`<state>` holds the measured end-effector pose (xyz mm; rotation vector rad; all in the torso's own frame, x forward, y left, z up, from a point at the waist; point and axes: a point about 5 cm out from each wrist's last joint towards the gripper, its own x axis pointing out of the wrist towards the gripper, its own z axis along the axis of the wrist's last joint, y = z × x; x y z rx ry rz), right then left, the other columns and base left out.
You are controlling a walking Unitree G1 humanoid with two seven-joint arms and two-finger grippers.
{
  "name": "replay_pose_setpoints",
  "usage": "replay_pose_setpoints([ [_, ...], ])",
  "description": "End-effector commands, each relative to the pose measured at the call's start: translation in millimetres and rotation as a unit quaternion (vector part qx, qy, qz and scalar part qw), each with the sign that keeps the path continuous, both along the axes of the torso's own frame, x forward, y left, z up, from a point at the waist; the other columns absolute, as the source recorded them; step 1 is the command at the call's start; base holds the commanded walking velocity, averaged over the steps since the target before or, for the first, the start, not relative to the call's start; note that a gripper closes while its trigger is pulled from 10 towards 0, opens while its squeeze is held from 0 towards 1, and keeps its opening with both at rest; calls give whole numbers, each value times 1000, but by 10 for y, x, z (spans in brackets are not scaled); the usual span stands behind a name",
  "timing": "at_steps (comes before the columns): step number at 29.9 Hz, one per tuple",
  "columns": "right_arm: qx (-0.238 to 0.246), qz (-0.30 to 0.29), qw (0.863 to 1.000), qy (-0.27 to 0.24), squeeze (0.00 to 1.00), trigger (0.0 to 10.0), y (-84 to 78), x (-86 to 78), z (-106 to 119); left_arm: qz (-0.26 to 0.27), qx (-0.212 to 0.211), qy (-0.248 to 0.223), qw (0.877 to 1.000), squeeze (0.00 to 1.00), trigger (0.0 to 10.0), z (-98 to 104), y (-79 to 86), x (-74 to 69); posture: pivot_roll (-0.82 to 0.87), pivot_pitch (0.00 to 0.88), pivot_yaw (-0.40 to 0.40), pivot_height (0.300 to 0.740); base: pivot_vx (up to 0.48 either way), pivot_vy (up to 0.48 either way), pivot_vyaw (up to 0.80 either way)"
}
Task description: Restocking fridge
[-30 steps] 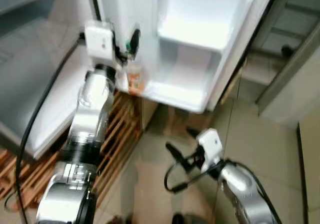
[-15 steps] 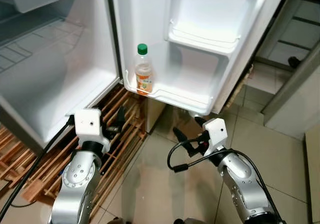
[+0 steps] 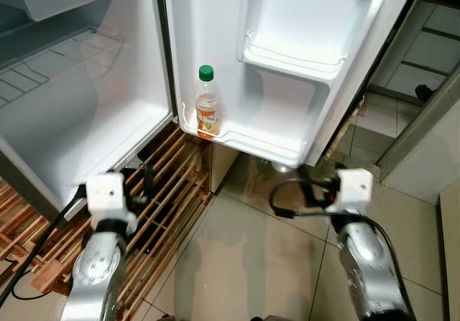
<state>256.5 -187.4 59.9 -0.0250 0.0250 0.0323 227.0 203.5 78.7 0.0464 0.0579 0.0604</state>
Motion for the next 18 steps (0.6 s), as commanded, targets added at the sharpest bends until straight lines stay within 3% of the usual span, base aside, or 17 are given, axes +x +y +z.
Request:
replay_pose_setpoints([
  [1,-9,-15,1000,-13,0,10000,-63,-30,40,-16,-2,-15,1000,0,10000,33,-66,5,-46,0,-27,740,0,0,0],
  [6,-12,-14,1000,-4,27,10000,-58,-47,-9,-39,-13,-43,998,0,10000,100,-211,67,-52,0,-21,740,51,-384,550],
  [18,-18,17,1000,-10,35,10000,49,69,17,-43,-10,-61,997,0,10000,177,-251,195,-54,0,-20,740,265,-397,795],
])
